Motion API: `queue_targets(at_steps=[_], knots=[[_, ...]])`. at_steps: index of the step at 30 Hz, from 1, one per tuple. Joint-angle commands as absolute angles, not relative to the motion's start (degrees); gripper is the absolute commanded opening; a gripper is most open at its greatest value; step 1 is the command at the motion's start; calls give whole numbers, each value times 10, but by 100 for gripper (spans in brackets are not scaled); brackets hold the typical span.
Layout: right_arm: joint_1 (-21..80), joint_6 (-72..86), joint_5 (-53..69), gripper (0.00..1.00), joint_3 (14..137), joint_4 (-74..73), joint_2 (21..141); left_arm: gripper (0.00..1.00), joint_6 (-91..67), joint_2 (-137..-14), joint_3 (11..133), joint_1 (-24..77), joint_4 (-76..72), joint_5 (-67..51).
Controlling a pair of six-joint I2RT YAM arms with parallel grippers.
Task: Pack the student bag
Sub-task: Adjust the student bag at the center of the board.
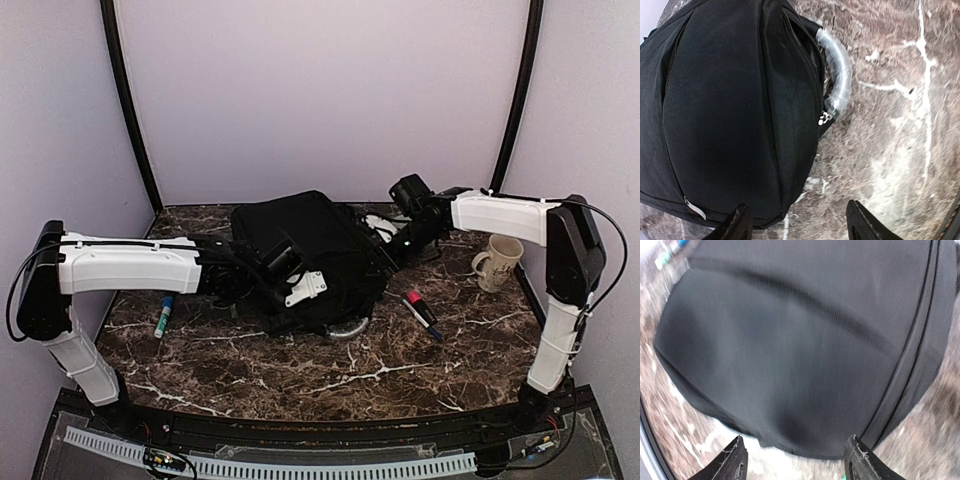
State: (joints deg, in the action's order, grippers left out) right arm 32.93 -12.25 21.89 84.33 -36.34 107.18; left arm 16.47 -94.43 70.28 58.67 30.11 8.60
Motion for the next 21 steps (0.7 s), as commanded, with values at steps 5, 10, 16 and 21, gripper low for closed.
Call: queue_targets(at_steps=[5,10,16,21], knots=[[326,-148,141,66,746,-345,1046,67,285,-976,696,586,286,164],[324,-150,112,65,783,-346,1104,59,288,-1001,680,586,228,203],[316,-147,94,65,856,-351,1181,46,289,-1000,656,586,140,205],[306,-142,79,65,913,-353,1227,44,274,-1020,674,586,109,142]])
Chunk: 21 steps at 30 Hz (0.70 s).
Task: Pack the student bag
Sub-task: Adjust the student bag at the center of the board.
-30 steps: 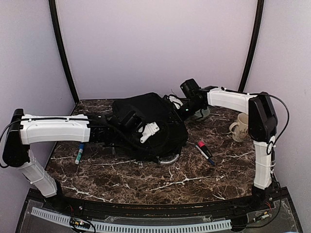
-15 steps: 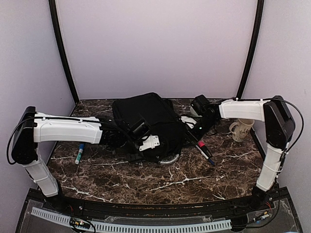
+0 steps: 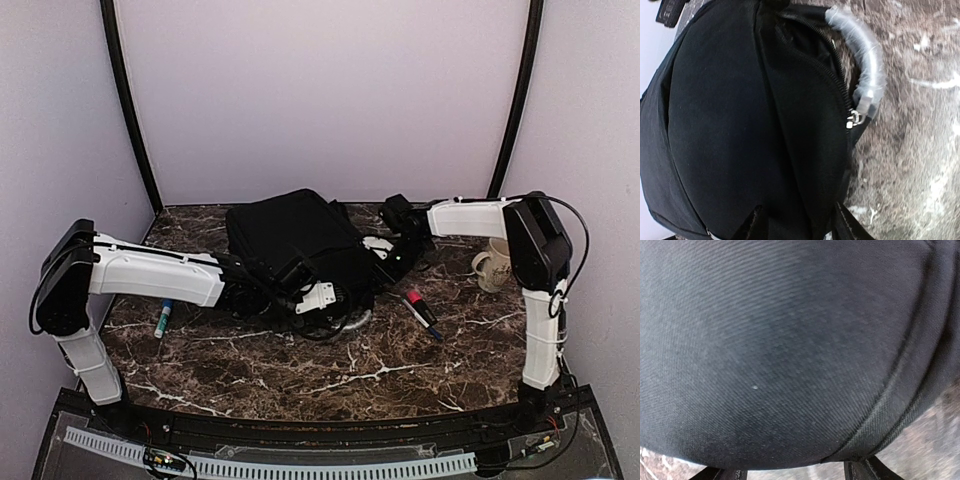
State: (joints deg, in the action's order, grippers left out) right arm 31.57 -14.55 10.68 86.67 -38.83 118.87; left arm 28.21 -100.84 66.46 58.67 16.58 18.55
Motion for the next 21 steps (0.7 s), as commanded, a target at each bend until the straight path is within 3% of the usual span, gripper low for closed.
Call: queue_targets(at_steps=[1,4,8,21], knots=[[303,-140,75,64,926,-353,1234,43,271,-1026,681,586,106,132],[294,-137,76,64,952,-356,1250,43,263,-1045,707,586,99,133],[286,-136,79,64,948,-365,1223,57,261,-1046,745,586,118,129],[286,-147,155,64,703,-311,975,65,282,-1036,752,548,184,85]])
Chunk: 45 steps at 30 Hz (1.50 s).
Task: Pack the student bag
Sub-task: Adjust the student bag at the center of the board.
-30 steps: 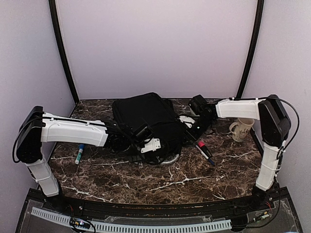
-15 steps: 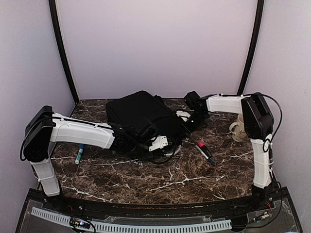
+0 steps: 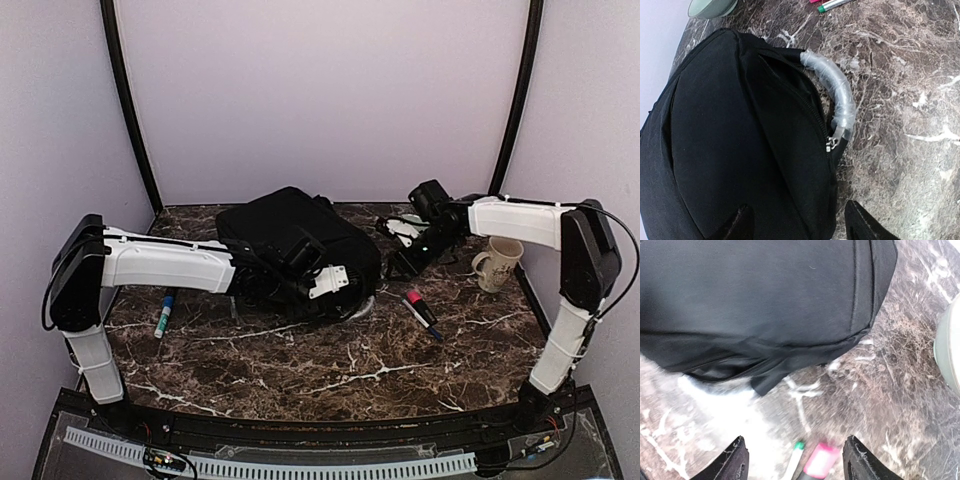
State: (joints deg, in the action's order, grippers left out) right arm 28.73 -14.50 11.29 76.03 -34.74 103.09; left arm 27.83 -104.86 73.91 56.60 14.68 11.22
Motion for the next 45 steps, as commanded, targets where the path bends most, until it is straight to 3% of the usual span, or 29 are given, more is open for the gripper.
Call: queue_targets(at_steps=[1,10,14,16,19,23,40,45], knots=[[286,-149,165,64,686,-304,960,65,283,-1038,752,547,183,84],[287,-171,245,62,585,-254,886,53,304,-1090,776,545,160,92],[287,-166,249,58,582,-235,891,37,309,-1115,804,541,154,90],[288,-137,190,53,581,-206,891,31,300,-1121,813,538,139,96],[288,-124,152,49,576,-178,884,13,285,-1121,812,535,103,83],[291,-127,195,44,572,-151,882,2,263,-1121,817,534,82,53],[378,-85,211,26,615,-116,978,0,82,-1118,815,514,40,-106],[379,-64,210,27,622,-101,1000,0,58,-1115,810,512,27,-114]])
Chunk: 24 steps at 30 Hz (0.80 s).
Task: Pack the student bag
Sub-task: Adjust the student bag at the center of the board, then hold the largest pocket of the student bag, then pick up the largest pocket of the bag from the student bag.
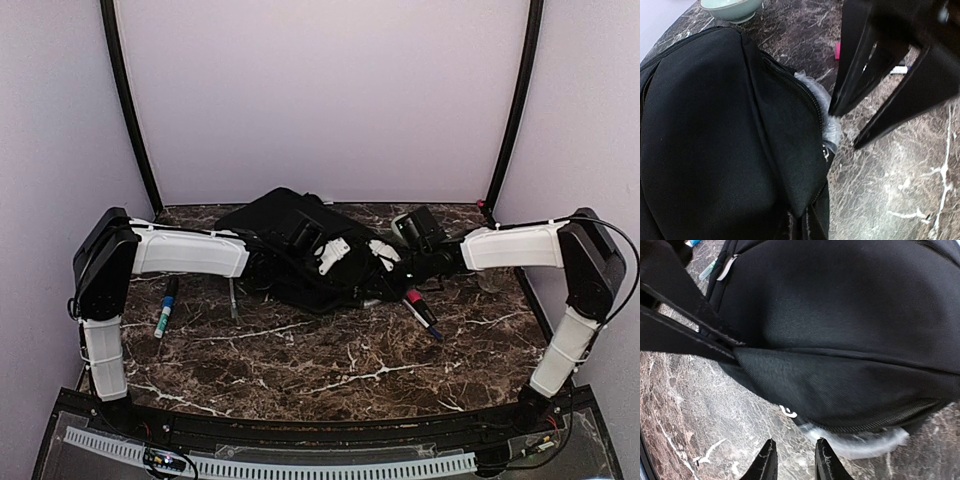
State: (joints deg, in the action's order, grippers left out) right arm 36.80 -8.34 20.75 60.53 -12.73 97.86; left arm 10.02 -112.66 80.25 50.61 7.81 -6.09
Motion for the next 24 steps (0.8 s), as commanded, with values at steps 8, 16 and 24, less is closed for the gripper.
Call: queue_targets(at_steps=[8,16,24], knots=[[381,-46,244,35,598,-41,1013,0,25,-1114,798,512,7,-120],[381,-26,214,50,577,18,1030,0,16,-1113,795,511,1,-131],[380,-19,222,24,563,52,1030,0,18,-1111,793,511,2,-134]])
